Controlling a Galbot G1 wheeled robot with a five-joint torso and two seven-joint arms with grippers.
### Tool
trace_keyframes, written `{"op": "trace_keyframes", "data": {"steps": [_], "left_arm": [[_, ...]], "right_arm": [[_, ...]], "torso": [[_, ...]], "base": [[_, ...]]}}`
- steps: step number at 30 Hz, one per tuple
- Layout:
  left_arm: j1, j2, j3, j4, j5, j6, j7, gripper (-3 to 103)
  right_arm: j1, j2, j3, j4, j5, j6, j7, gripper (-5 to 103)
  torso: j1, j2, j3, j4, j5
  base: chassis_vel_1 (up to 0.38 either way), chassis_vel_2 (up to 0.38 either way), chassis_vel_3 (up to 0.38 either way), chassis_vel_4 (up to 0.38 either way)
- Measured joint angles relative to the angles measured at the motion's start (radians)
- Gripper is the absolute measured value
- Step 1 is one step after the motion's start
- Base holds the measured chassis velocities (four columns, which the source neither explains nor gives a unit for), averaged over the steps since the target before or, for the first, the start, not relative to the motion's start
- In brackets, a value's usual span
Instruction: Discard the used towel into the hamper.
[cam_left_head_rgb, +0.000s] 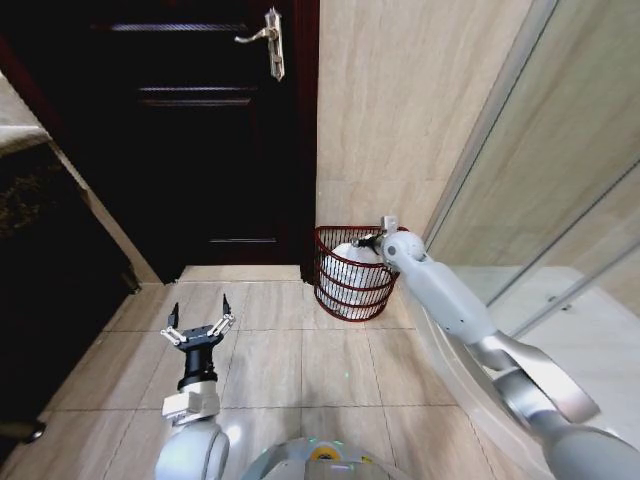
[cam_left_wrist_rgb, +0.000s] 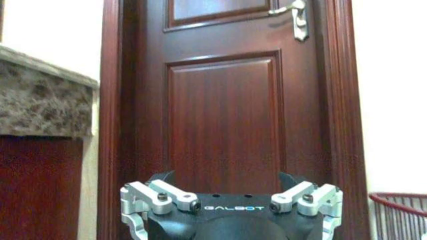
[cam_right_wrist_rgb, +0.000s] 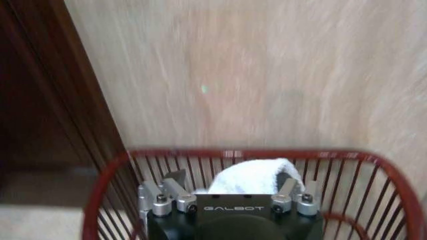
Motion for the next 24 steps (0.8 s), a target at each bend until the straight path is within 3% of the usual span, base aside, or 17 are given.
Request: {"op": "trace_keyframes", "data": {"steps": [2, 3, 8, 11, 12, 15, 18, 19, 24], "left_arm": [[-0.005, 0.007, 0.01, 0.009, -0.003, 0.011, 0.0, 100], [-0.006, 0.013, 0.015, 0.012, -0.007, 0.019, 0.001, 100], [-0.006, 0.035, 0.028, 0.012, -0.016, 0.04, 0.002, 100], [-0.006, 0.054, 0.039, 0.015, -0.016, 0.059, 0.012, 100], [-0.006, 0.054, 0.039, 0.015, -0.016, 0.059, 0.012, 100], [-0.009, 0.063, 0.045, 0.021, -0.02, 0.068, 0.012, 100], [-0.016, 0.082, 0.047, 0.033, -0.027, 0.073, 0.012, 100], [-0.016, 0.082, 0.047, 0.033, -0.027, 0.073, 0.012, 100], [-0.021, 0.098, 0.041, 0.044, -0.036, 0.071, 0.012, 100]], "right_arm": [[-0.055, -0.043, 0.04, 0.068, -0.018, 0.075, -0.053, 80], [-0.098, -0.066, 0.07, 0.109, -0.045, 0.123, -0.086, 96], [-0.21, -0.111, 0.153, 0.195, -0.168, 0.209, -0.175, 99], [-0.374, -0.126, 0.292, 0.316, -0.317, 0.29, -0.237, 100], [-0.374, -0.126, 0.292, 0.316, -0.317, 0.29, -0.237, 100], [-0.51, -0.113, 0.381, 0.394, -0.4, 0.319, -0.248, 100], [-0.724, -0.062, 0.498, 0.494, -0.555, 0.394, -0.248, 100], [-0.724, -0.062, 0.498, 0.494, -0.555, 0.394, -0.248, 100], [-0.969, 0.072, 0.585, 0.598, -0.699, 0.45, -0.254, 100]], "torso": [[0.0, 0.0, 0.0, -0.0002, -0.0001], [0.0, 0.0, 0.0, -0.0002, 0.0001], [0.0, 0.0, 0.0, -0.0003, 0.0], [0.0, 0.0, 0.0, 0.0002, -0.0003], [0.0, 0.0, 0.0, 0.0002, -0.0003], [0.0, 0.0, 0.0, 0.0, -0.0002], [0.0, 0.0, 0.0, -0.0004, -0.0004], [0.0, 0.0, 0.0, -0.0004, -0.0004], [0.0, 0.0, 0.0, -0.0002, -0.0003]], "base": [[0.0, 0.0, 0.0, 0.0], [0.0, 0.0, 0.0, 0.0], [0.0, 0.0, 0.0, 0.0], [0.0, 0.0, 0.0, 0.0], [0.0, 0.0, 0.0, 0.0], [0.0, 0.0, 0.0, 0.0], [0.0, 0.0, 0.0, 0.0], [0.0, 0.0, 0.0, 0.0], [0.0, 0.0, 0.0, 0.0]]}}
